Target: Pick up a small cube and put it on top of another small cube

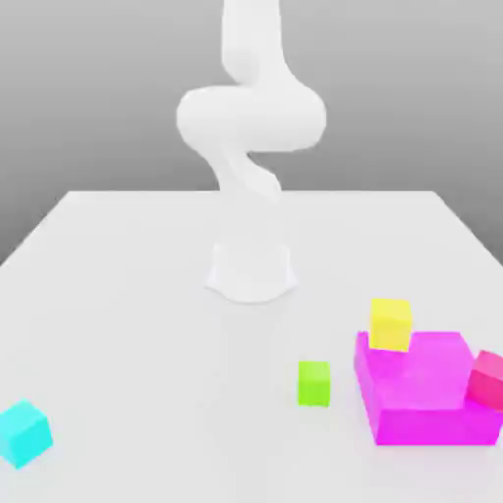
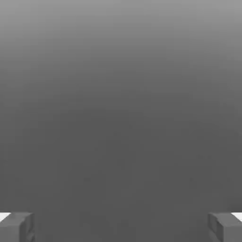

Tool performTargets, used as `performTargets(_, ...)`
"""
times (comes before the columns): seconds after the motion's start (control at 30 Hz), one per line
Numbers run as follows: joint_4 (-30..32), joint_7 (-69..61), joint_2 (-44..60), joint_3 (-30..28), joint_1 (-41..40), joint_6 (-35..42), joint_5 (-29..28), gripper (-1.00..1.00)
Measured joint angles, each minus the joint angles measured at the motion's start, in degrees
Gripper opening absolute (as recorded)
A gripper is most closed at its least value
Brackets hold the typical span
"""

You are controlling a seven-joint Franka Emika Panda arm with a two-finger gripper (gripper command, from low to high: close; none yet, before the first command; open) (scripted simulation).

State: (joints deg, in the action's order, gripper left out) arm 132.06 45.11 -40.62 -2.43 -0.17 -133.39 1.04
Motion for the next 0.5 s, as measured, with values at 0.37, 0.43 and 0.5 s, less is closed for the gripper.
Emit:
performTargets(0.37,1.22,-4.44,23.14,-10.09,-2.06,-7.13,6.25,0.00)
performTargets(0.43,1.44,-5.40,27.31,-11.66,-2.68,-8.40,7.60,0.00)
performTargets(0.5,1.65,-6.35,31.49,-13.12,-3.39,-9.66,8.94,0.00)
